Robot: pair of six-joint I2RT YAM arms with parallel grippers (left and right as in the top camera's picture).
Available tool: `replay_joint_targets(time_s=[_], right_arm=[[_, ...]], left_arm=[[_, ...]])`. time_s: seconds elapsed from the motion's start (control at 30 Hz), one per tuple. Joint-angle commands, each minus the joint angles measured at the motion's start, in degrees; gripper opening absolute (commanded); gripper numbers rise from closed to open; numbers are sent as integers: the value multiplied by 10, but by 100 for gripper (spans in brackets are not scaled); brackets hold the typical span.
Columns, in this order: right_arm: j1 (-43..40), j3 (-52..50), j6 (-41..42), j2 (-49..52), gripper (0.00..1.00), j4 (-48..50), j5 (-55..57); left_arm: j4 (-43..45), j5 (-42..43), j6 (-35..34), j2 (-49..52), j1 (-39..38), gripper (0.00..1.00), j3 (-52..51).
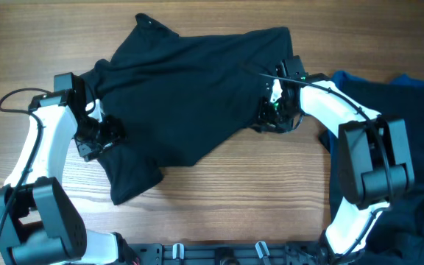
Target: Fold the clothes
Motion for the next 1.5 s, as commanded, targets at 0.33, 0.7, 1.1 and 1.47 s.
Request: replay_joint_targets(time_s=[0.33, 0.7, 1.1, 1.47], right_arm=[[-1, -4, -69, 7, 45, -16, -10], [35, -5, -136, 6, 47, 3, 99], [38, -3, -78, -2, 4, -8, 197], [38, 11, -71, -229, 4, -294, 229]], left_arm=[[-2, 7, -1, 0, -3, 72, 9], [-2, 7, -1, 0, -3, 72, 9], [-12, 7, -1, 0, -3, 72, 9], [-15, -18, -1, 0, -3, 72, 9]])
